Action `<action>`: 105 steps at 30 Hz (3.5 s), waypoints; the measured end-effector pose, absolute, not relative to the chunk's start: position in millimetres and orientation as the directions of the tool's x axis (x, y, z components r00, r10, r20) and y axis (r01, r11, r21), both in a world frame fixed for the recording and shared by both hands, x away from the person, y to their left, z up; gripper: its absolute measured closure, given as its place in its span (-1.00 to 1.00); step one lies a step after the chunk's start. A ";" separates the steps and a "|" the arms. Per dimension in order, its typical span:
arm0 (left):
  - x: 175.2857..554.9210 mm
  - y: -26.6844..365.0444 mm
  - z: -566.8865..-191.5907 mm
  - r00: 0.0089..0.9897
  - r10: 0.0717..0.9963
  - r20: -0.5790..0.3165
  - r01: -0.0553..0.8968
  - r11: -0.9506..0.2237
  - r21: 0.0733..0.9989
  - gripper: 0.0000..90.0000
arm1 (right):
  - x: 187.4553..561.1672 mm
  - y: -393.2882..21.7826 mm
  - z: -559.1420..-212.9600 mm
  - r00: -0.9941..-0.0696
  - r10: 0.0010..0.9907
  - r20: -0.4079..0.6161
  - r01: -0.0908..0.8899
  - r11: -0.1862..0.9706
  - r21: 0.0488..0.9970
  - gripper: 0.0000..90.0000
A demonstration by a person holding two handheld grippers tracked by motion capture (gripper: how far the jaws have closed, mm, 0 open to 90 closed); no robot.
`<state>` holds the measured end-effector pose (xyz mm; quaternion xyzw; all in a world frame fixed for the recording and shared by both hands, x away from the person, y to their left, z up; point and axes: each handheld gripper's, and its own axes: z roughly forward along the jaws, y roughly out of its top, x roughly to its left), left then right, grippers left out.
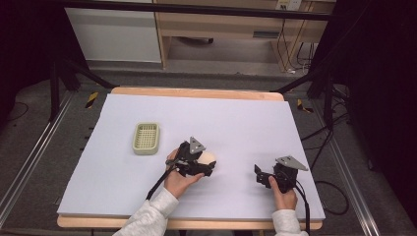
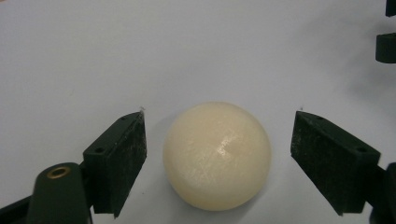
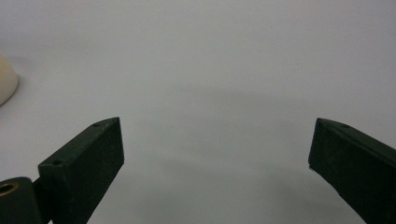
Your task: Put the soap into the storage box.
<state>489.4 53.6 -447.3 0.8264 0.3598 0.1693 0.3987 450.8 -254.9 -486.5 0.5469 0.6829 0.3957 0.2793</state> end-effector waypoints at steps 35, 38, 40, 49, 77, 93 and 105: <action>498.4 40.2 -468.5 0.673 0.740 0.010 0.505 -0.469 0.725 -0.58 | 451.0 -254.6 -486.3 -0.247 0.967 0.058 0.533 0.086 0.842 -0.92; 498.7 39.8 -470.5 0.672 0.740 0.010 0.510 -0.473 0.719 -0.56 | 451.1 -254.6 -486.4 -0.246 0.968 0.056 0.532 0.086 0.842 -0.92; 498.9 39.7 -471.5 0.671 0.741 0.012 0.512 -0.475 0.716 -0.54 | 451.0 -254.4 -486.4 -0.245 0.968 0.059 0.533 0.084 0.842 -0.92; 500.0 40.1 -473.8 0.673 0.740 0.002 0.518 -0.473 0.712 -0.48 | 451.0 -254.6 -486.3 -0.244 0.968 0.058 0.534 0.084 0.842 -0.92; 500.5 43.8 -469.0 0.672 0.741 -0.005 0.532 -0.478 0.699 -0.47 | 451.2 -255.0 -486.5 -0.244 0.968 0.055 0.532 0.086 0.843 -0.91; 492.5 62.2 -449.8 0.684 0.729 -0.001 0.508 -0.476 0.718 -0.47 | 451.2 -255.0 -486.6 -0.242 0.969 0.055 0.531 0.085 0.843 -0.92; 489.8 87.7 -438.8 0.672 0.740 0.007 0.505 -0.465 0.728 -0.47 | 451.2 -255.0 -486.5 -0.241 0.969 0.055 0.532 0.085 0.843 -0.92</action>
